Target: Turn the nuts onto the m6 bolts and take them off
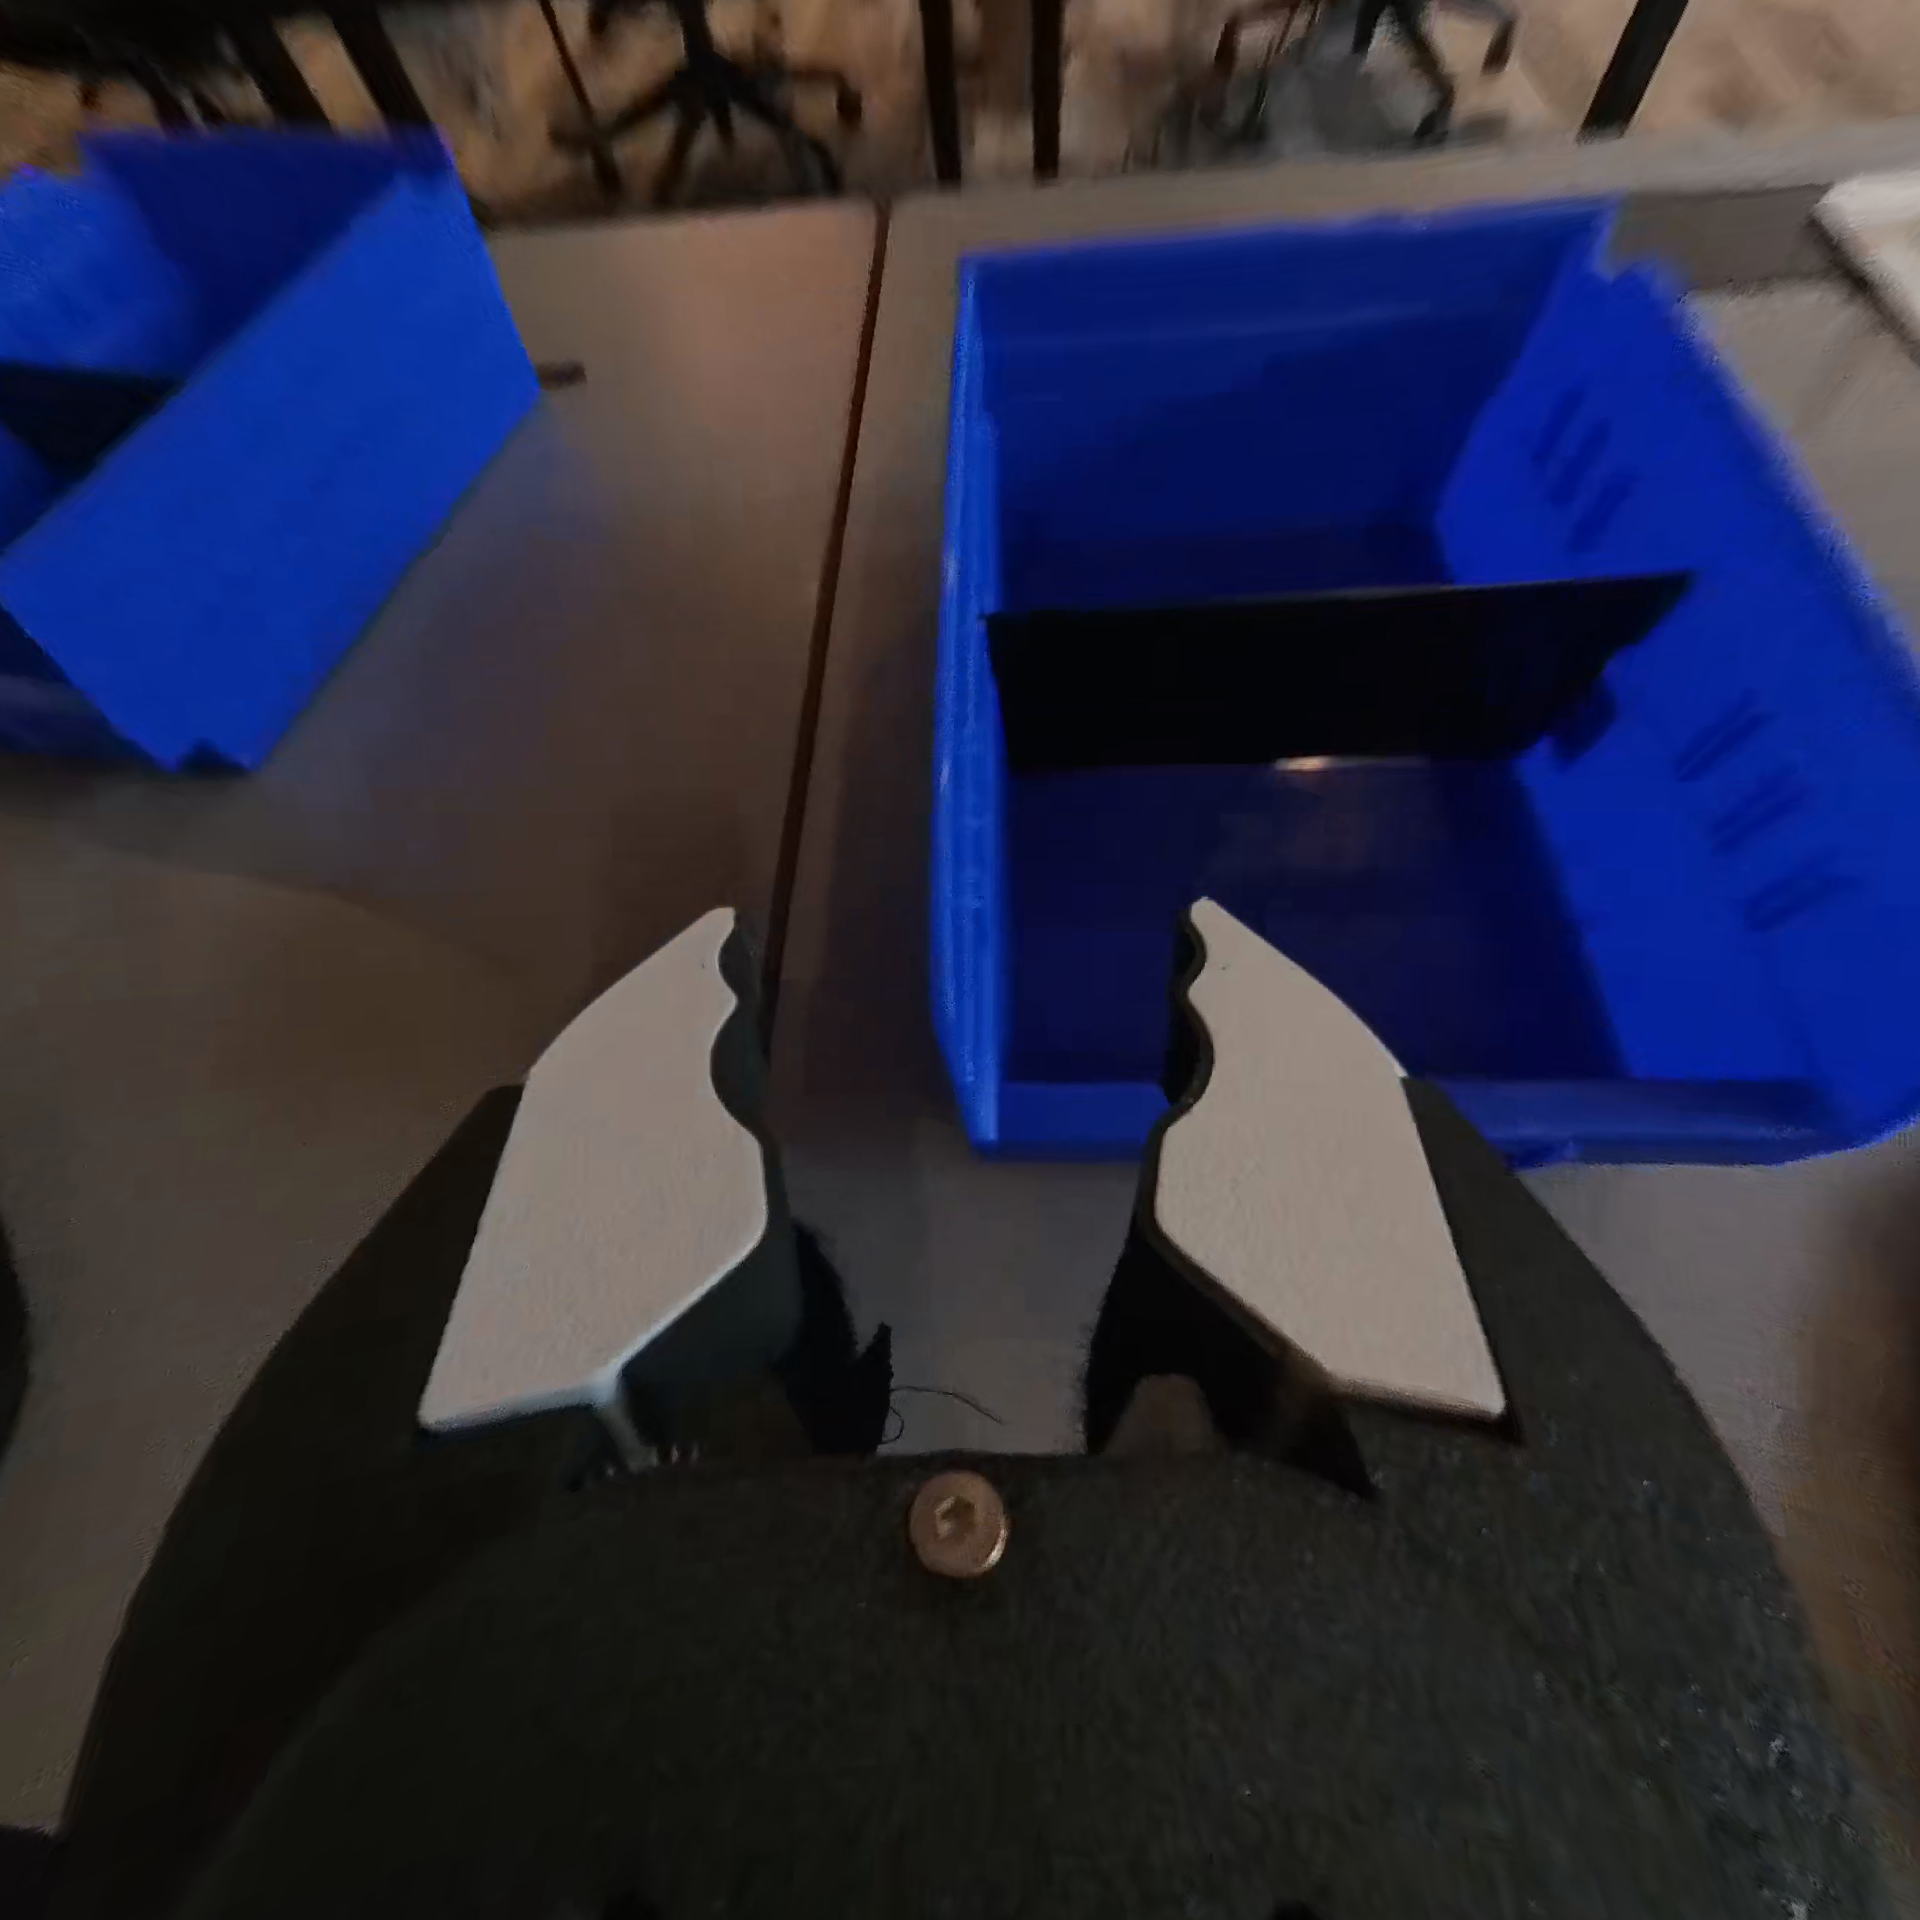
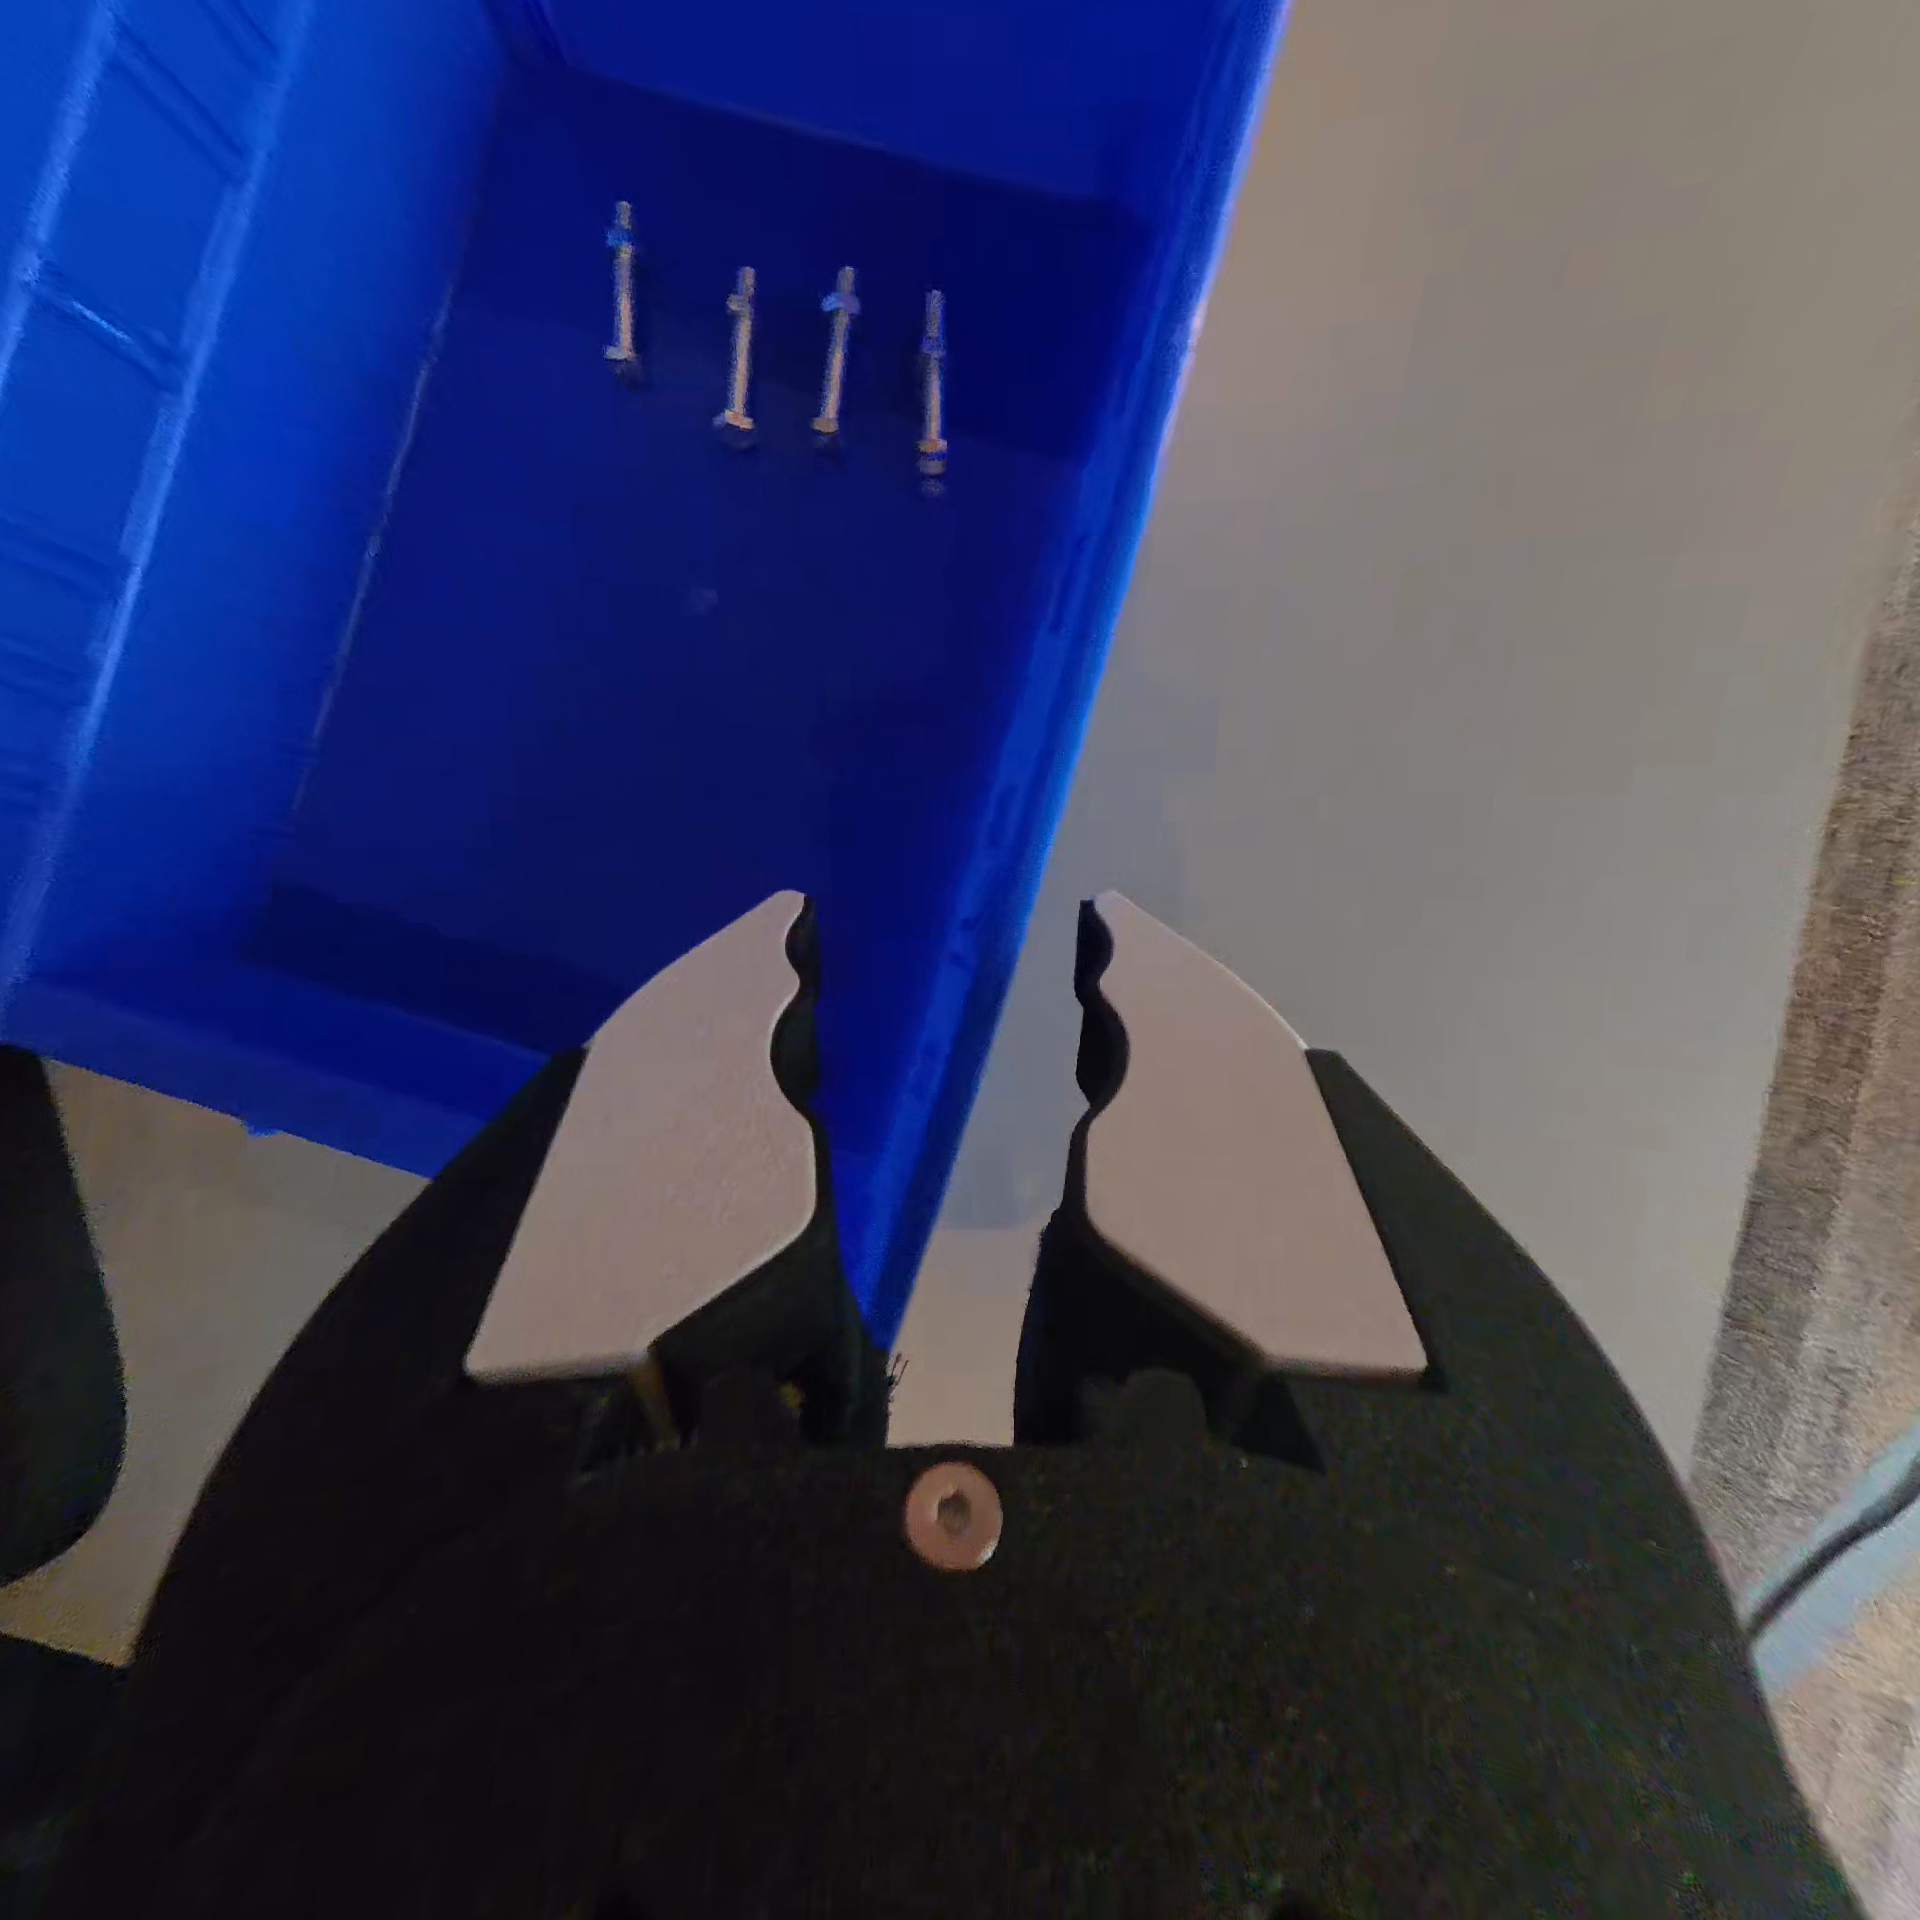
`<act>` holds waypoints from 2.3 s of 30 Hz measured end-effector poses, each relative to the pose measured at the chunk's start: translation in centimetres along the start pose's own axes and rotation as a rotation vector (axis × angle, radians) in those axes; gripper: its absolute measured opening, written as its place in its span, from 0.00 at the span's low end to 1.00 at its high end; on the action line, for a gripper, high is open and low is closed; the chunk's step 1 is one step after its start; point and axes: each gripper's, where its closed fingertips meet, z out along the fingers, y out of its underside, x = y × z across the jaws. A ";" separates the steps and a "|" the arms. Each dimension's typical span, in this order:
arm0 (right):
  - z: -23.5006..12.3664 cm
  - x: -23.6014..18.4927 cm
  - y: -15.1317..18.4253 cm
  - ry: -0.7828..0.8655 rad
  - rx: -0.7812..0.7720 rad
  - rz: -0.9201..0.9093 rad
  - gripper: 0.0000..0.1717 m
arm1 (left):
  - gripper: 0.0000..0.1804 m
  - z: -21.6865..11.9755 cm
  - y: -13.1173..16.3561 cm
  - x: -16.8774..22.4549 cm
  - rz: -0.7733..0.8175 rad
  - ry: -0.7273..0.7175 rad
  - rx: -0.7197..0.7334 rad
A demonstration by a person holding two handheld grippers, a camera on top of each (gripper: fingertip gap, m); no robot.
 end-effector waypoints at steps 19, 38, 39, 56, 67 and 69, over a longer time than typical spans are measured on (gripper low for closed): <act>1.4 1.1 1.4 0.280 -0.012 -0.075 0.12 | 0.03 5.3 3.5 0.3 0.054 -0.021 0.062; 2.7 -3.9 -0.9 0.129 0.076 0.124 0.02 | 0.02 6.0 1.3 8.7 0.042 0.239 0.211; 3.0 -4.3 -1.2 0.122 0.074 0.127 0.02 | 0.02 6.2 1.0 9.3 0.044 0.231 0.207; 5.6 -12.2 -4.2 0.083 0.069 0.106 0.02 | 0.03 5.8 -1.4 20.7 0.164 0.187 0.207; 6.2 -15.2 -4.8 0.077 0.069 0.099 0.02 | 0.05 5.9 -0.6 27.5 0.158 0.254 0.184; 6.3 -15.6 -4.9 0.074 0.072 0.100 0.02 | 0.05 5.8 -0.4 28.7 0.130 0.283 0.178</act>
